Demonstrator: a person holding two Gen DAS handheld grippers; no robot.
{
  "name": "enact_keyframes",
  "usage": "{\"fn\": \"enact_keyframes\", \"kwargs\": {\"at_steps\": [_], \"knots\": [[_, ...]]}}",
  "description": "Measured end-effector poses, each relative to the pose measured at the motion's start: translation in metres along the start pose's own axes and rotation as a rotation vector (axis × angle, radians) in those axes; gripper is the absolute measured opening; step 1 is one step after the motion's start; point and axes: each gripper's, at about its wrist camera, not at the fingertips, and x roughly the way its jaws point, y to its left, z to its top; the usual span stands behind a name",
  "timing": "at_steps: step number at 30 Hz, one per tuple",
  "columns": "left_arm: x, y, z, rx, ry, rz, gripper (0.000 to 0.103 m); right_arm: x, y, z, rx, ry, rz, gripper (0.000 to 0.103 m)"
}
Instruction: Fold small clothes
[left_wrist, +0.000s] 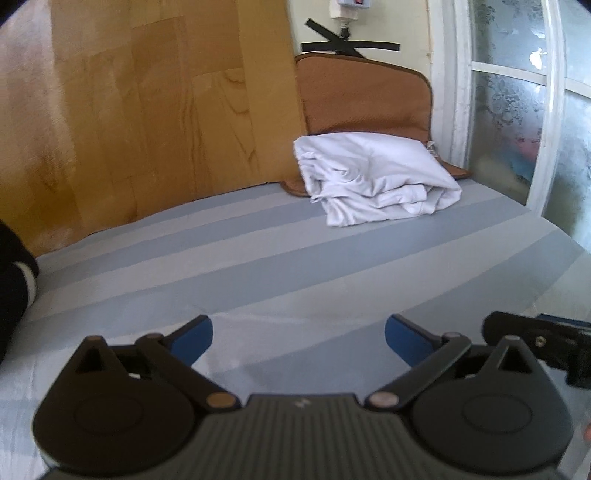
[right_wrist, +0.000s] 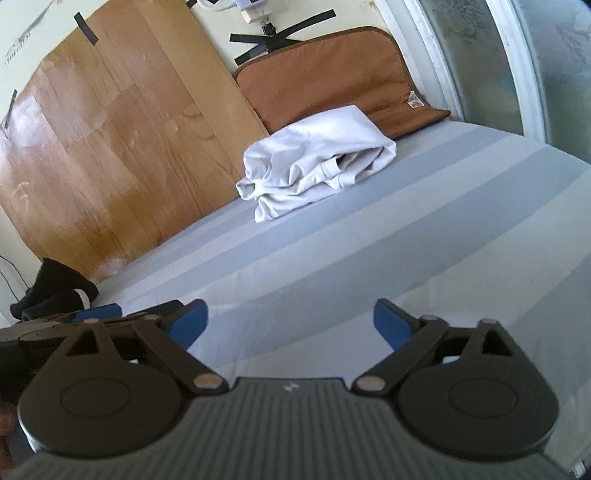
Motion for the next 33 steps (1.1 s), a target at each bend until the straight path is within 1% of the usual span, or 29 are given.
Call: {"fn": "enact_keyframes", "kwargs": {"at_steps": [6, 11, 17, 20, 23, 26, 30, 33], "knots": [[-0.013, 0.008, -0.001, -0.008, -0.051, 0.064, 0.103, -0.008, 0.013, -0.001, -0.022, -0.031, -0.012, 0.103], [-0.021, 0.011, 0.001, 0.015, -0.078, 0.114, 0.103, -0.014, 0.019, 0.0, -0.018, -0.046, 0.007, 0.103], [-0.027, 0.01, 0.002, 0.037, -0.089, 0.125, 0.103, -0.019, 0.022, 0.0, -0.003, -0.074, 0.009, 0.103], [-0.028, 0.008, 0.002, 0.045, -0.081, 0.121, 0.103, -0.02, 0.019, 0.001, 0.027, -0.087, 0.002, 0.103], [-0.026, 0.006, 0.002, 0.058, -0.054, 0.112, 0.103, -0.019, 0.014, 0.001, 0.056, -0.086, -0.006, 0.103], [-0.027, 0.003, 0.001, 0.075, -0.044, 0.106, 0.103, -0.018, 0.011, 0.0, 0.072, -0.082, -0.009, 0.103], [-0.026, -0.001, 0.0, 0.095, 0.003, 0.089, 0.103, -0.019, 0.008, -0.001, 0.089, -0.084, -0.01, 0.103], [-0.026, -0.006, -0.002, 0.113, 0.023, 0.103, 0.103, -0.019, 0.007, -0.001, 0.099, -0.082, -0.01, 0.103]]}}
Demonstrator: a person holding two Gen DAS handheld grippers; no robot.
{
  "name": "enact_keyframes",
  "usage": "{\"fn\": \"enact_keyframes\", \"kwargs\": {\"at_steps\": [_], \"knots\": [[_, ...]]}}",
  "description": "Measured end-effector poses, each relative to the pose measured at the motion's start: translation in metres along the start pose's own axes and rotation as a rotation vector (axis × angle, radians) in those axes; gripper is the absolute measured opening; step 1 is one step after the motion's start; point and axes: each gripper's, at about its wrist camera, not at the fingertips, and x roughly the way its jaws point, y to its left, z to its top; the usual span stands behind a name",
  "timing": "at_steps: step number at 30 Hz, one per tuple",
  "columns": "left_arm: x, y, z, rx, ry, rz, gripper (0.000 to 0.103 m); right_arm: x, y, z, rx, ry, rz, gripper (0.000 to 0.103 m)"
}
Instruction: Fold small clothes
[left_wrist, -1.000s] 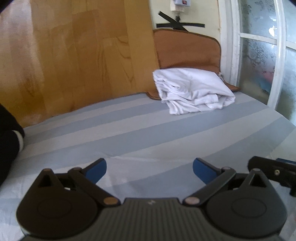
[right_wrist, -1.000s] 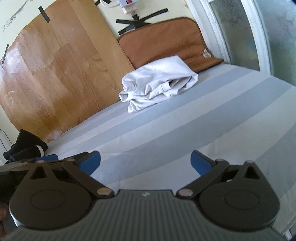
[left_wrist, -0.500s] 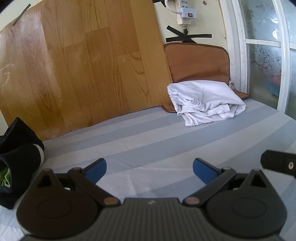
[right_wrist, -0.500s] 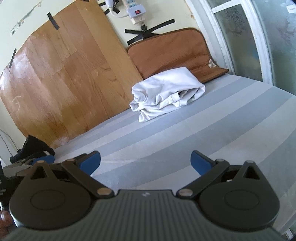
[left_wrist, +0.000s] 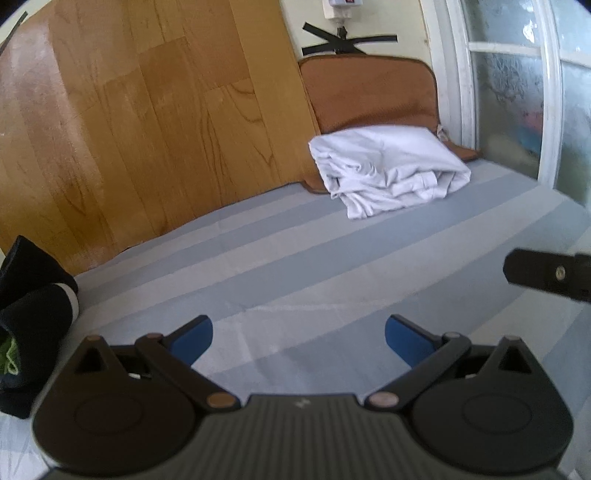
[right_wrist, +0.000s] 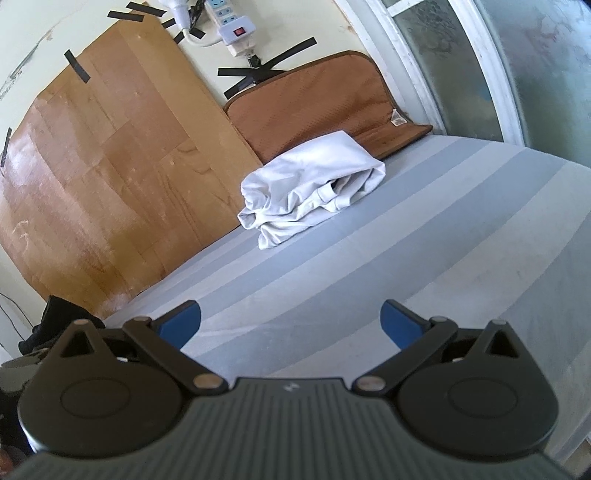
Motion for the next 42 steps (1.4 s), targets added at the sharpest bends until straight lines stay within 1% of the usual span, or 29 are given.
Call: {"fn": "enact_keyframes", "kwargs": {"at_steps": [6, 12, 20, 42], "knots": [[0.0, -0.005, 0.001, 0.006, 0.022, -0.023, 0.103, 0.0, -0.004, 0.0, 0.016, 0.004, 0.0, 0.103], [0.002, -0.008, 0.001, 0.008, 0.03, 0.008, 0.103, 0.0, -0.008, 0.001, 0.034, 0.005, 0.005, 0.103], [0.006, -0.008, 0.002, 0.0, 0.055, 0.023, 0.103, -0.001, -0.009, 0.003, 0.042, 0.003, 0.012, 0.103], [0.015, -0.01, -0.006, 0.029, 0.106, 0.028, 0.103, 0.005, -0.008, 0.001, 0.044, 0.021, 0.017, 0.103]]}}
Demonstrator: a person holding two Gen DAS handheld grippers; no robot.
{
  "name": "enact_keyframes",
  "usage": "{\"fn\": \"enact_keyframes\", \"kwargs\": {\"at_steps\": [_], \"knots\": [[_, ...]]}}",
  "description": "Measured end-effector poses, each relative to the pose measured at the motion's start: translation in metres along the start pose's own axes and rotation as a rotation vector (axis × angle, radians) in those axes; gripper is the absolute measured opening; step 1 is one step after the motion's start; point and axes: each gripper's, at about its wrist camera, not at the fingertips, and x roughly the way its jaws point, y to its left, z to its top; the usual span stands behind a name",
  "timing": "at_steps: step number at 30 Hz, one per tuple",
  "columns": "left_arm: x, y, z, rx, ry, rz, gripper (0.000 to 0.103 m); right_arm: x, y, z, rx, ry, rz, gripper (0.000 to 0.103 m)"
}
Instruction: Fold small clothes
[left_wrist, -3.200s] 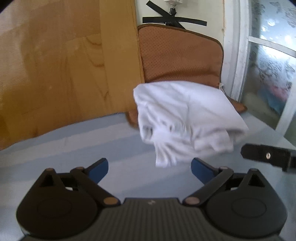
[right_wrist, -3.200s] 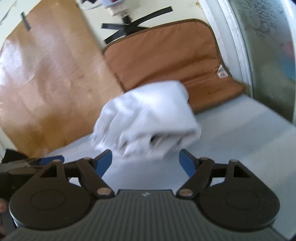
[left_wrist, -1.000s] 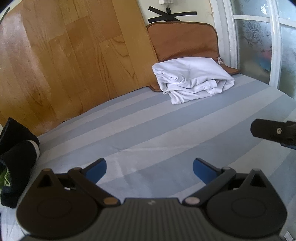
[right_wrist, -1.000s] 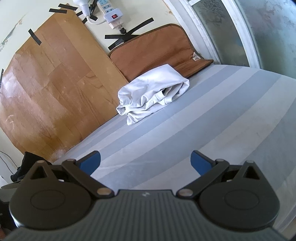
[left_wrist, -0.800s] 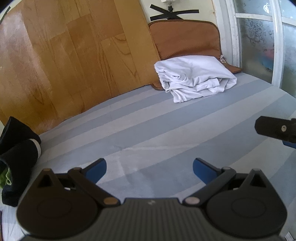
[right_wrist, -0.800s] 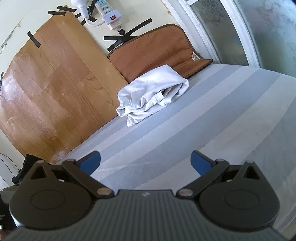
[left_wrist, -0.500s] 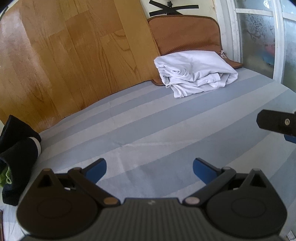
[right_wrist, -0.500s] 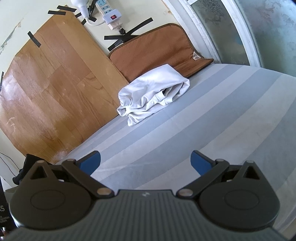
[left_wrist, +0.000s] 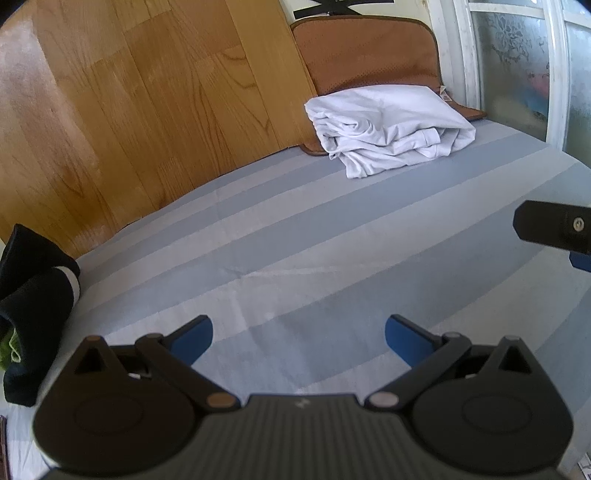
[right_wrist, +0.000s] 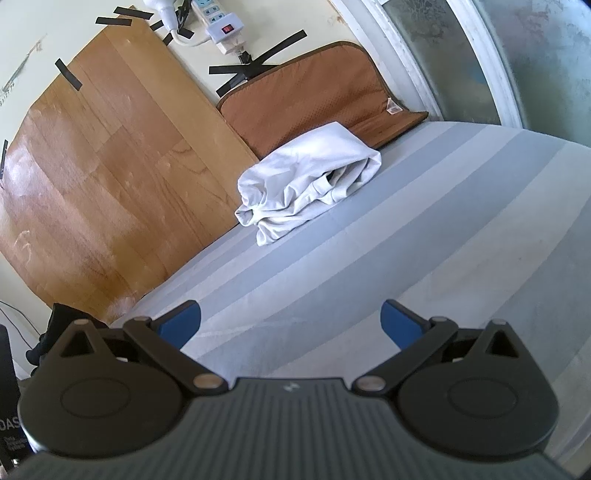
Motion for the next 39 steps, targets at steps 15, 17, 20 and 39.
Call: {"fn": "enact_keyframes", "kwargs": {"at_steps": [15, 17, 20, 39], "knots": [[0.0016, -0.0035, -0.0024, 0.023, 0.013, -0.005, 0.103, 0.002, -0.0007, -0.0013, 0.008, 0.008, 0.0, 0.103], [0.0016, -0.0039, -0.0033, 0.025, 0.013, -0.006, 0.103, 0.0024, -0.001, -0.0024, 0.009, 0.009, 0.0, 0.103], [0.0016, -0.0051, -0.0041, 0.031, 0.013, -0.009, 0.103, 0.0024, -0.0011, -0.0026, 0.009, 0.01, 0.0, 0.103], [0.0031, -0.0067, -0.0057, 0.041, 0.017, -0.012, 0.103, 0.0033, -0.0003, -0.0044, 0.013, 0.014, -0.002, 0.103]]}}
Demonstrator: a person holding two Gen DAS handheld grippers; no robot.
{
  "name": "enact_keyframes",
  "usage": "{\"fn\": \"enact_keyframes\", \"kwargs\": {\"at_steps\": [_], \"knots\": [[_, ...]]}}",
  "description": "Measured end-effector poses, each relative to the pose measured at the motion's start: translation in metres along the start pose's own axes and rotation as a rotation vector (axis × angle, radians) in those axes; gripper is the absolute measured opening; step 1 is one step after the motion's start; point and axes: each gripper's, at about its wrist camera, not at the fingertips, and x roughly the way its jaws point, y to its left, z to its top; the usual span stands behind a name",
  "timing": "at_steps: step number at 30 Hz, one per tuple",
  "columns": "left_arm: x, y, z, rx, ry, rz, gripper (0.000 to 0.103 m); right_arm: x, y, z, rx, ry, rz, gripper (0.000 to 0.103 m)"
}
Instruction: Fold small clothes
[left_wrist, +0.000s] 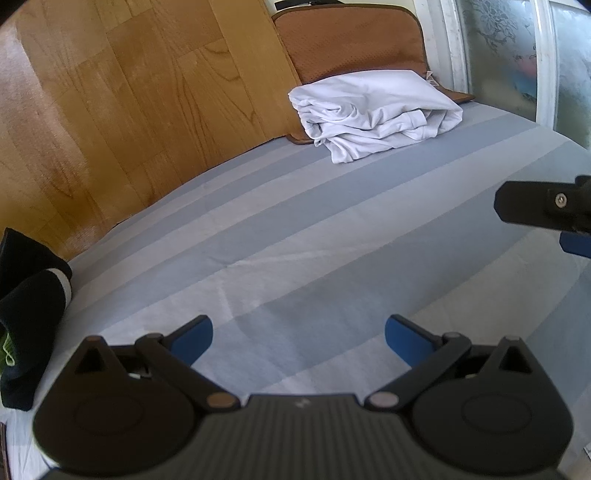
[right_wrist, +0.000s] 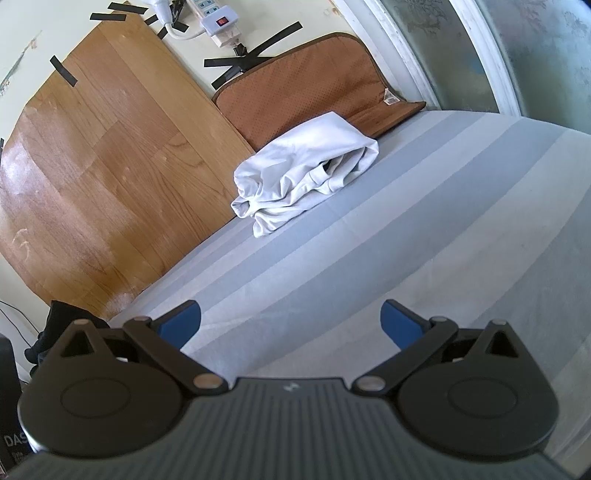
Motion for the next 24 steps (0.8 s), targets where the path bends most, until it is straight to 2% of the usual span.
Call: {"fn": "enact_keyframes", "kwargs": {"at_steps": [17, 21, 24], "knots": [[0.0, 0.0003, 0.0007, -0.005, -0.005, -0.009, 0.103, -0.0002, -0.0009, 0.0003, 0.001, 0.003, 0.0, 0.103], [-0.0014, 0.0011, 0.0005, -0.004, -0.01, -0.033, 0.103, -0.0003, -0.0005, 0.0009, -0.002, 0.001, -0.002, 0.103], [-0.0016, 0.0016, 0.0005, 0.0, -0.011, -0.041, 0.103, -0.0026, 0.0035, -0.0004, -0.045, -0.025, -0.017, 0.103]]}}
